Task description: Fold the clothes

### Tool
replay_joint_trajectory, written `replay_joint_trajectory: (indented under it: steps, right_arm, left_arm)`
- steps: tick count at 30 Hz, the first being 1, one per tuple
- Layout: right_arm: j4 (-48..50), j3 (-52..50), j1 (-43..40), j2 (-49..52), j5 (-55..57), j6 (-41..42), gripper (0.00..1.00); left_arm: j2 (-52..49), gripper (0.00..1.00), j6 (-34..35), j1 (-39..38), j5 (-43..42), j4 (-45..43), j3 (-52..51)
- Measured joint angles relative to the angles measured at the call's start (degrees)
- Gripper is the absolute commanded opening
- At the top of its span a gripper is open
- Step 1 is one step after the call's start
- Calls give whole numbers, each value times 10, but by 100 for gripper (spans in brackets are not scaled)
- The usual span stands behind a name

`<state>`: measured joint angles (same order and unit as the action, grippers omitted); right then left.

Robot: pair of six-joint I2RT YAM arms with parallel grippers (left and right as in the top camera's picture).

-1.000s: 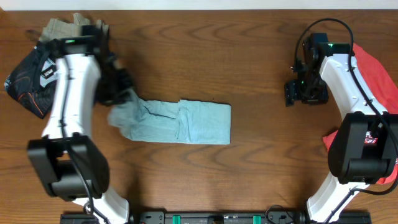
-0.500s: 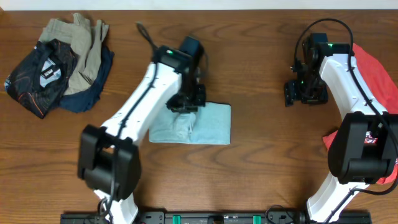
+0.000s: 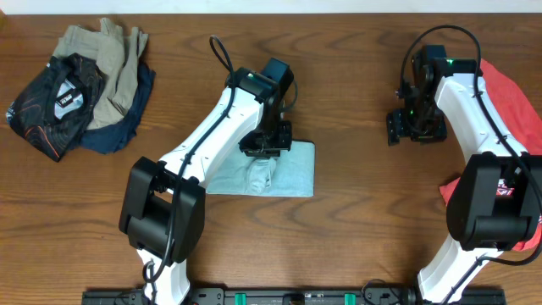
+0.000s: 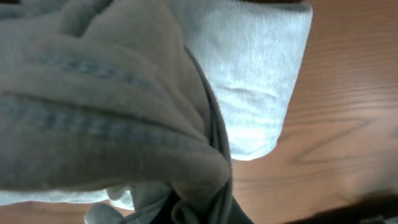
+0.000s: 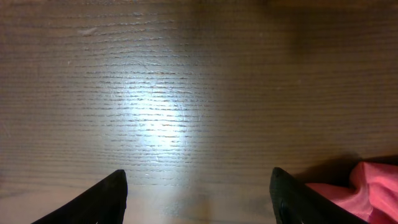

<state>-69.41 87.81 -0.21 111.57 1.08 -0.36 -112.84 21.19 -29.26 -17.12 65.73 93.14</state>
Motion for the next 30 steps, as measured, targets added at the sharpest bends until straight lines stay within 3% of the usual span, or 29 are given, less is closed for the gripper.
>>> replay_joint_trajectory:
  steps: [8,15,30]
  right_arm:
    - [0,0,0,0,0,0,72]
    - [0,0,0,0,0,0,72]
    - [0,0,0,0,0,0,73]
  left_arm:
    - [0,6,-17,33,-4,96,17]
    - [0,6,-17,77,-3,100,62]
    - [0,6,-18,-16,-25,67,63]
